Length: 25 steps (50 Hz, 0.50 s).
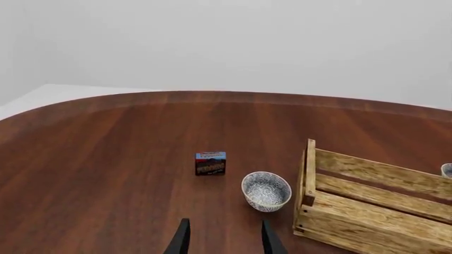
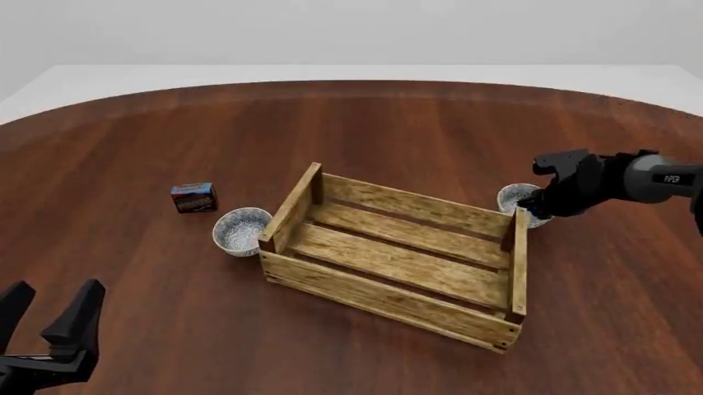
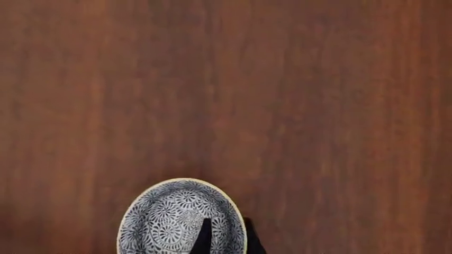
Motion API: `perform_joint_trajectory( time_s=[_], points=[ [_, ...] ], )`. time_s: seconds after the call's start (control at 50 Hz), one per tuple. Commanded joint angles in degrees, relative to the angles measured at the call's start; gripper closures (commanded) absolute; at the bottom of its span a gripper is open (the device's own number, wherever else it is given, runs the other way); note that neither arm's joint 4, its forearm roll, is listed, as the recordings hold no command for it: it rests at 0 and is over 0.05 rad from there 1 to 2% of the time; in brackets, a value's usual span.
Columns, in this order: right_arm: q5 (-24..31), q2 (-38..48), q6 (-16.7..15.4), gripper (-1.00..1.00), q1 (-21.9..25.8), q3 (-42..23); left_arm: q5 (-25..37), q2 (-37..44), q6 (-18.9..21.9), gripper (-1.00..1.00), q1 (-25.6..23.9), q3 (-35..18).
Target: Stack the right bowl on the left bowl and place them in the tray.
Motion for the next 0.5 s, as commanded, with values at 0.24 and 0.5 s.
perform_joint_trajectory(
  time_s=[0.24, 0.5],
  points=[
    [-0.74, -9.7, 0.44, 1.0, 2.3, 6.35, 1.04, -1.4, -0.31, -1.0, -0.16, -0.04],
    [1.62, -14.02, 0.23, 1.0, 2.06, 4.53, 1.09, -1.41, -0.34, -1.0, 0.01, -0.04]
  ],
)
